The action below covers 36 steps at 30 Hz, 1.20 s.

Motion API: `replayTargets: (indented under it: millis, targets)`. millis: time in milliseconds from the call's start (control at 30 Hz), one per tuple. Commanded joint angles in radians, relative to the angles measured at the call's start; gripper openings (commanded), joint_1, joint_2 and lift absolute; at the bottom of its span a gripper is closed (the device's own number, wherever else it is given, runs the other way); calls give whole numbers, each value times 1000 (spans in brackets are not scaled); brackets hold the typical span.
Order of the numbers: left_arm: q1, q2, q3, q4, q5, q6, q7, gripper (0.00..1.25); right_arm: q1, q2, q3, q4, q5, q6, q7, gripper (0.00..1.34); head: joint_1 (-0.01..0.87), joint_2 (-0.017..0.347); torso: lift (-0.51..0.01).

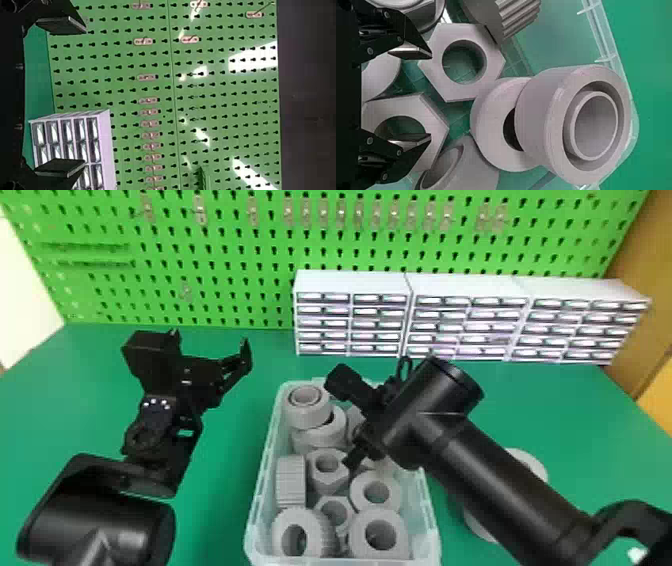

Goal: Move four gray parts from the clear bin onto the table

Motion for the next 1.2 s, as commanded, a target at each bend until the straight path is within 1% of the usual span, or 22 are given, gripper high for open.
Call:
replayTargets:
  millis: [0,733,1167]
  targets:
    - [-2,1,-2,0,0,0,0,1140,-1,-2,3,16,-5,1,-3,812,678,34,-50]
    - [-9,1,-4,5,0,0,0,1140,-27,-5,30,72,-69,-18,-54,812,678,34,-50]
    - [-13,2,-7,6,2,0,0,1140,-33,-3,36,90,-89,-25,-71,812,678,34,-50]
